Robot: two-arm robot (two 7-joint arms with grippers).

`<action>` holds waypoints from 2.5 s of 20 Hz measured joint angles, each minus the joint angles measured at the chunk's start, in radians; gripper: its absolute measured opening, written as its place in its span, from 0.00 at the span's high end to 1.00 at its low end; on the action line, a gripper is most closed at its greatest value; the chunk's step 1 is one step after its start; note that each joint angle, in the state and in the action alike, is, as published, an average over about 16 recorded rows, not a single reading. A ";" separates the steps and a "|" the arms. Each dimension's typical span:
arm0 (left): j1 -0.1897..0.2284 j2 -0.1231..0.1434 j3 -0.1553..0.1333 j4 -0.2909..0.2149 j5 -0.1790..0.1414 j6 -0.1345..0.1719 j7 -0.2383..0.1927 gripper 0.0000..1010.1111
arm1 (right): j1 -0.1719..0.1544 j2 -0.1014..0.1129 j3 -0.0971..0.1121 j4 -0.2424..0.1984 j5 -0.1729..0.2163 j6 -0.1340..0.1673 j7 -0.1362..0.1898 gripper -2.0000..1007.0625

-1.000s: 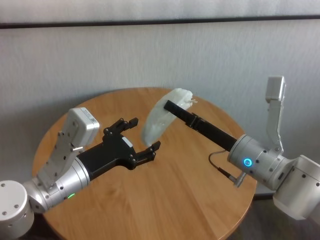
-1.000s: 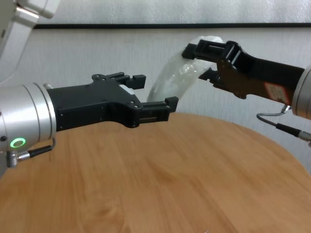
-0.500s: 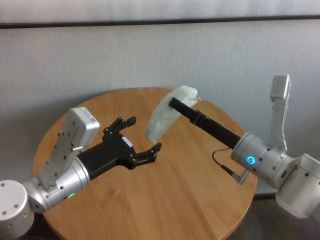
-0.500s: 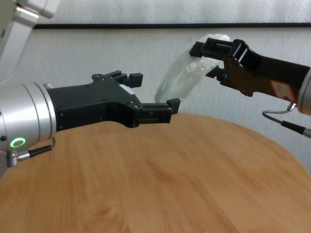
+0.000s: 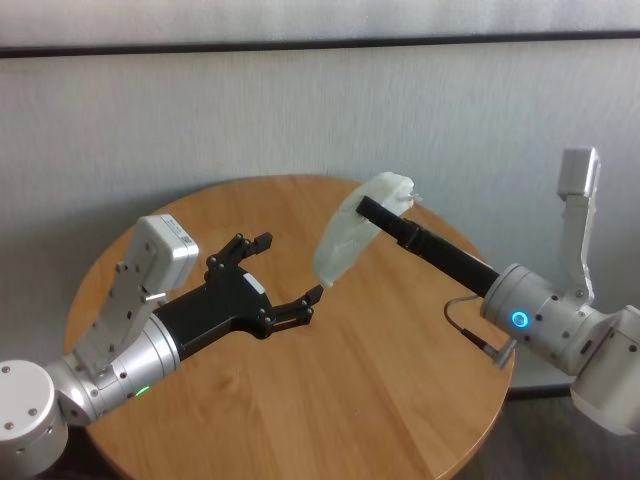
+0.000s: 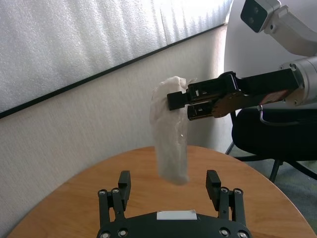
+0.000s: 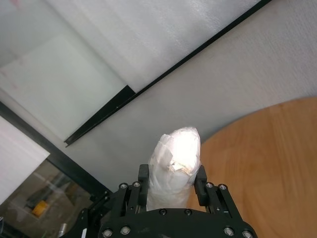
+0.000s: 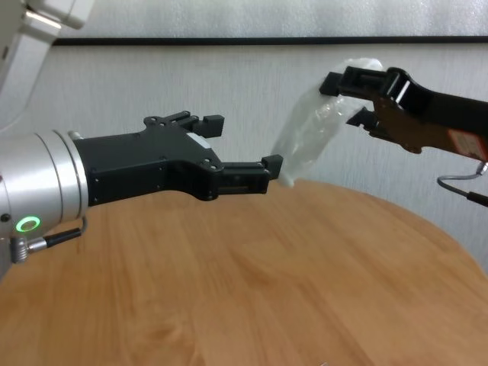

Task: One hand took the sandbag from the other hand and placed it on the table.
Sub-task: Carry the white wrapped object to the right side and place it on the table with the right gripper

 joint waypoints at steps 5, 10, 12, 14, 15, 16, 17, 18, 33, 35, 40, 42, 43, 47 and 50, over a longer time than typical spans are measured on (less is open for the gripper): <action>0.000 0.000 0.000 0.000 0.000 0.000 0.000 0.01 | -0.004 0.025 0.004 -0.007 0.002 -0.004 -0.010 0.47; 0.000 0.000 0.000 0.000 0.000 0.000 0.000 0.01 | -0.011 0.045 0.011 -0.014 0.005 -0.006 -0.017 0.47; 0.000 0.000 0.000 0.000 0.000 0.000 0.000 0.01 | -0.014 0.053 0.014 -0.016 0.005 -0.007 -0.019 0.47; 0.000 0.000 0.000 0.000 0.000 0.000 0.000 0.01 | -0.017 0.060 0.018 -0.018 0.006 -0.009 -0.021 0.47; 0.000 0.000 0.000 0.000 0.000 0.000 0.000 0.01 | -0.018 0.063 0.020 -0.019 0.007 -0.009 -0.022 0.47; 0.000 0.000 0.000 0.000 0.000 0.000 0.000 0.01 | -0.020 0.066 0.022 -0.020 0.007 -0.010 -0.023 0.47; 0.000 0.000 0.000 0.000 0.000 0.000 0.000 0.01 | -0.021 0.069 0.023 -0.021 0.007 -0.010 -0.023 0.47; 0.000 0.000 0.000 0.000 0.000 0.000 0.000 0.01 | -0.023 0.072 0.025 -0.022 0.007 -0.011 -0.024 0.47; 0.004 -0.016 -0.014 0.001 0.054 0.059 0.092 0.01 | -0.063 0.170 0.058 -0.070 0.005 0.017 -0.057 0.47; 0.003 -0.023 -0.018 0.004 0.072 0.076 0.117 0.01 | -0.071 0.190 0.063 -0.080 0.005 0.025 -0.068 0.47; 0.000 -0.042 -0.030 0.013 0.126 0.126 0.179 0.01 | -0.090 0.235 0.074 -0.104 0.006 0.050 -0.098 0.47; -0.002 -0.049 -0.034 0.017 0.145 0.143 0.197 0.01 | -0.095 0.250 0.075 -0.112 0.006 0.061 -0.110 0.47; -0.004 -0.052 -0.035 0.019 0.153 0.150 0.204 0.01 | -0.097 0.258 0.075 -0.115 0.006 0.068 -0.116 0.47; -0.009 -0.060 -0.038 0.025 0.178 0.172 0.224 0.01 | -0.097 0.279 0.068 -0.121 0.005 0.097 -0.141 0.47; -0.010 -0.062 -0.039 0.026 0.189 0.183 0.233 0.01 | -0.089 0.287 0.056 -0.118 0.000 0.121 -0.155 0.47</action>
